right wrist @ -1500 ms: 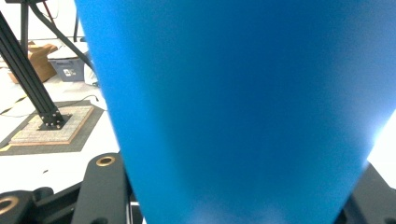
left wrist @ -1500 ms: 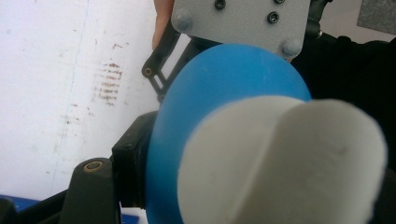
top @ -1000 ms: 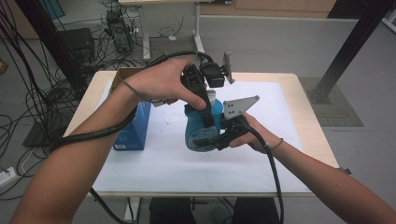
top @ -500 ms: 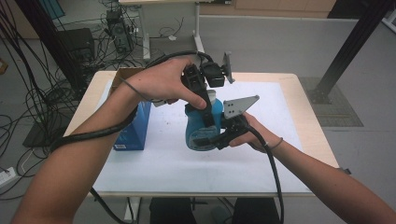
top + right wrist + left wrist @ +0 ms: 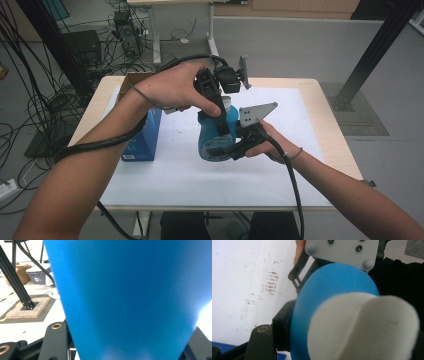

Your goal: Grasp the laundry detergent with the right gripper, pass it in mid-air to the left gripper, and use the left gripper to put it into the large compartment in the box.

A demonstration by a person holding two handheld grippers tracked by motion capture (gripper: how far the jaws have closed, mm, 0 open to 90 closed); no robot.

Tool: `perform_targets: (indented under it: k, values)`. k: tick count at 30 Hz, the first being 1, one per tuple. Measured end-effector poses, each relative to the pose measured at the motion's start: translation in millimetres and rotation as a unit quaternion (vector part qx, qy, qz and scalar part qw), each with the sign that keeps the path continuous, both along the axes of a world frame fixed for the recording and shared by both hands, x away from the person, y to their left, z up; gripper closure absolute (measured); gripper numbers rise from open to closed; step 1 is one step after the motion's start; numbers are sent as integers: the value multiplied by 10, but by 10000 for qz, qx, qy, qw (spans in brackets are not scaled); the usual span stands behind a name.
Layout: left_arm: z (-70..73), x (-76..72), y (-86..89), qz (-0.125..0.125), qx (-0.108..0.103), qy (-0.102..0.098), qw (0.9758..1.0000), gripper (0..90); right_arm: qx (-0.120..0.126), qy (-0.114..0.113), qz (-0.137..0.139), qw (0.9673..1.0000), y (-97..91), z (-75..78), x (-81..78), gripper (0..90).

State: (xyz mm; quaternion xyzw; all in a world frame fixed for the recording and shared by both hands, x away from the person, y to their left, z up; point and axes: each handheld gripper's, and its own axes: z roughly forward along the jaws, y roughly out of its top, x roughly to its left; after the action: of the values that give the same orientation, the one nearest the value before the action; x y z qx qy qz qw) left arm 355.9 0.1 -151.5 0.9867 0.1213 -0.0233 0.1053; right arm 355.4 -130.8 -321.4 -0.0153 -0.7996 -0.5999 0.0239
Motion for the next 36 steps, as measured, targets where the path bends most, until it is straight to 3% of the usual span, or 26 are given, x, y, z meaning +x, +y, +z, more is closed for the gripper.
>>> perform_targets:
  k: [8, 11, 14, 15, 23, 36]
  values:
    - [11, 9, -3, 116, 27, -14, 9999, 353, 89, -14, -42, 10000, -4, -2, -1, 383]
    - [-11, 14, 1, 151, 72, -100, 9998, 356, 219, -69, -98, 9997, -25, 29, 6, 297]
    - [4, 28, 12, 193, 69, -148, 9997, 357, 143, 18, -139, 9998, -33, 29, 17, 199]
    - [28, 34, 20, 208, 47, -143, 9997, 357, 57, 100, -194, 9997, -29, 8, 18, 126]
    - [42, 18, 15, 187, 29, -117, 9998, 358, 80, -63, -372, 9993, -34, 4, 20, 6]
    - [36, 18, 20, 207, 18, -107, 9997, 358, -173, -223, -357, 9990, -58, 32, 7, 0]
